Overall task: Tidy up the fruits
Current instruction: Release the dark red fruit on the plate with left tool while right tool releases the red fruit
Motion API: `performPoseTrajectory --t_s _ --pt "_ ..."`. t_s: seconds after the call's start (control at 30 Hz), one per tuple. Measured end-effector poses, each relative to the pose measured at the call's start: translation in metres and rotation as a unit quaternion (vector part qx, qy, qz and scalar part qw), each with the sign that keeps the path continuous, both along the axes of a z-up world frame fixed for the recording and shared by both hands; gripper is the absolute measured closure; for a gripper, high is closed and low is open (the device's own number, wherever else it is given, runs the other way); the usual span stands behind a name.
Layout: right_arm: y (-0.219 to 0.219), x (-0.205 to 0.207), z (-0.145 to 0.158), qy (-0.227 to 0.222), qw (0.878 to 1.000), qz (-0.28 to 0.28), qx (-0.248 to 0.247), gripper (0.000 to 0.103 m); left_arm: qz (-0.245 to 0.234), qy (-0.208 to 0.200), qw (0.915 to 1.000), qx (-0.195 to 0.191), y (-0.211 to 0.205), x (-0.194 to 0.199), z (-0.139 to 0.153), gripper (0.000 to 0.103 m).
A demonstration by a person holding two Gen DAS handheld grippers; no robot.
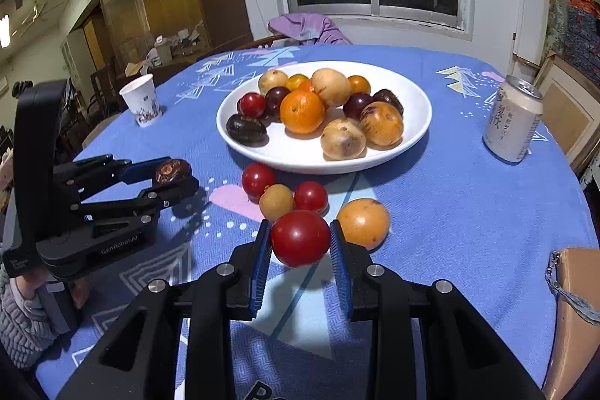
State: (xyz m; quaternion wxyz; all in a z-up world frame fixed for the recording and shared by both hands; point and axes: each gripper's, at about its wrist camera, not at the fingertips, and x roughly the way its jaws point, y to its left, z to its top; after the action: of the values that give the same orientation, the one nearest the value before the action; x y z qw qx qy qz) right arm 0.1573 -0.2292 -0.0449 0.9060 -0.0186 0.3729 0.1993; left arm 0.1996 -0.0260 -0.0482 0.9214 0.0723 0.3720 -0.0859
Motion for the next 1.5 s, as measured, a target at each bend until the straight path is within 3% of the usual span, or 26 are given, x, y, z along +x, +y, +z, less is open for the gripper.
performPoseTrajectory --t_s 0.33,0.77,1.0,1.43,1.5 --pt "-0.027 0.003 0.028 -0.028 0.998 -0.034 0.048 0.072 0.015 -0.032 0.9993 -0.006 0.005 0.010 0.029 0.063" --pt "-0.023 0.078 0.080 -0.050 0.994 -0.055 0.080 0.072 0.006 -0.050 0.9973 -0.054 -0.012 0.076 0.074 0.063" --pt "-0.009 0.129 0.050 -0.013 0.995 -0.063 0.074 0.072 0.008 -0.028 0.9970 -0.071 -0.020 0.116 0.060 0.063" --pt "-0.011 0.155 0.016 0.010 0.995 -0.084 0.047 0.071 -0.014 0.014 0.9960 -0.087 -0.028 0.138 0.025 0.063" --pt "-0.008 0.156 0.013 0.012 0.996 -0.080 0.043 0.070 -0.012 0.011 0.9963 -0.084 -0.028 0.137 0.025 0.058"
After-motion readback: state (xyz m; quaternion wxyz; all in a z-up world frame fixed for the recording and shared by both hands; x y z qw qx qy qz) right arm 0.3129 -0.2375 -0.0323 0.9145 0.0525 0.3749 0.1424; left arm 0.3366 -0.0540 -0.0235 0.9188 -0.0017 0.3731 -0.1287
